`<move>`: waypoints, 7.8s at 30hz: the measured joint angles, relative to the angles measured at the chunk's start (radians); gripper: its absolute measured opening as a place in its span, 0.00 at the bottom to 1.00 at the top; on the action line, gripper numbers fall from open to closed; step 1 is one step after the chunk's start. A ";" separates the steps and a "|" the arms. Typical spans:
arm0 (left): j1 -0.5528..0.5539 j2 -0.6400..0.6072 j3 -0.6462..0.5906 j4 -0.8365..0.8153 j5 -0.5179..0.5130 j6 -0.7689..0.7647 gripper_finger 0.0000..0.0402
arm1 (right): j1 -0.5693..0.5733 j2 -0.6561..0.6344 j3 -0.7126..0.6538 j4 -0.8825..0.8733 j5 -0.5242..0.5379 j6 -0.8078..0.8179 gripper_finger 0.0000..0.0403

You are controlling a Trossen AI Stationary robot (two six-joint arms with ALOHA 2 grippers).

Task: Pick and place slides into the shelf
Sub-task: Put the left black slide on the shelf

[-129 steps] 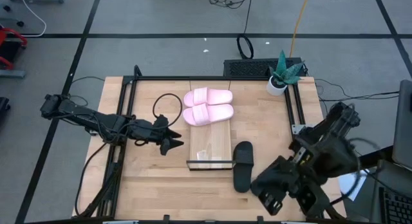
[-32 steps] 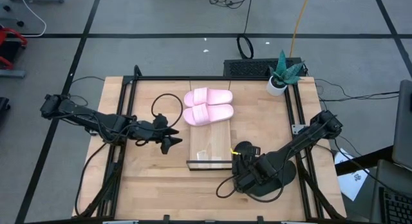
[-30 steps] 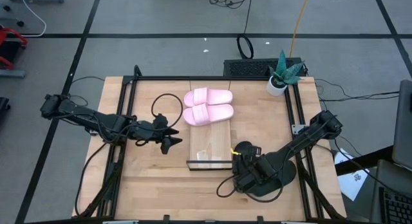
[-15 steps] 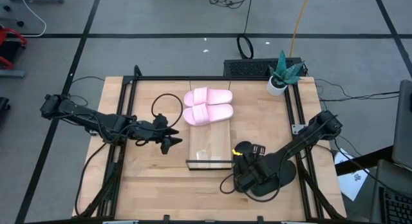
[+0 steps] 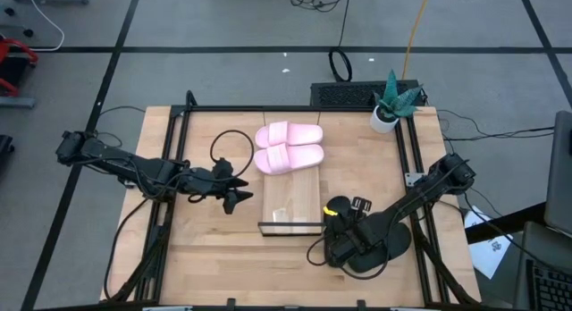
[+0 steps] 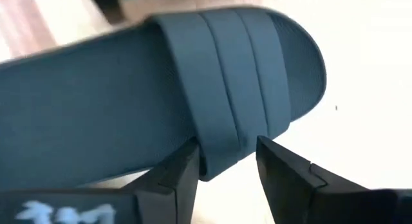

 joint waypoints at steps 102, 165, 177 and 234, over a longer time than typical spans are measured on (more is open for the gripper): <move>0.268 -0.191 0.000 0.466 0.288 -0.393 0.64 | -0.463 -0.326 0.009 0.864 -0.101 -1.787 0.00; 0.337 -0.190 0.000 0.425 0.284 -0.349 0.64 | -0.508 -0.109 -0.201 1.226 -0.211 -1.407 0.00; 0.337 -0.190 0.000 0.425 0.284 -0.338 0.64 | -0.484 -0.082 -0.199 1.245 -0.211 -1.327 0.00; 0.337 -0.191 0.000 0.380 0.292 -0.305 0.64 | -0.449 -0.013 -0.201 1.233 -0.213 -1.246 0.04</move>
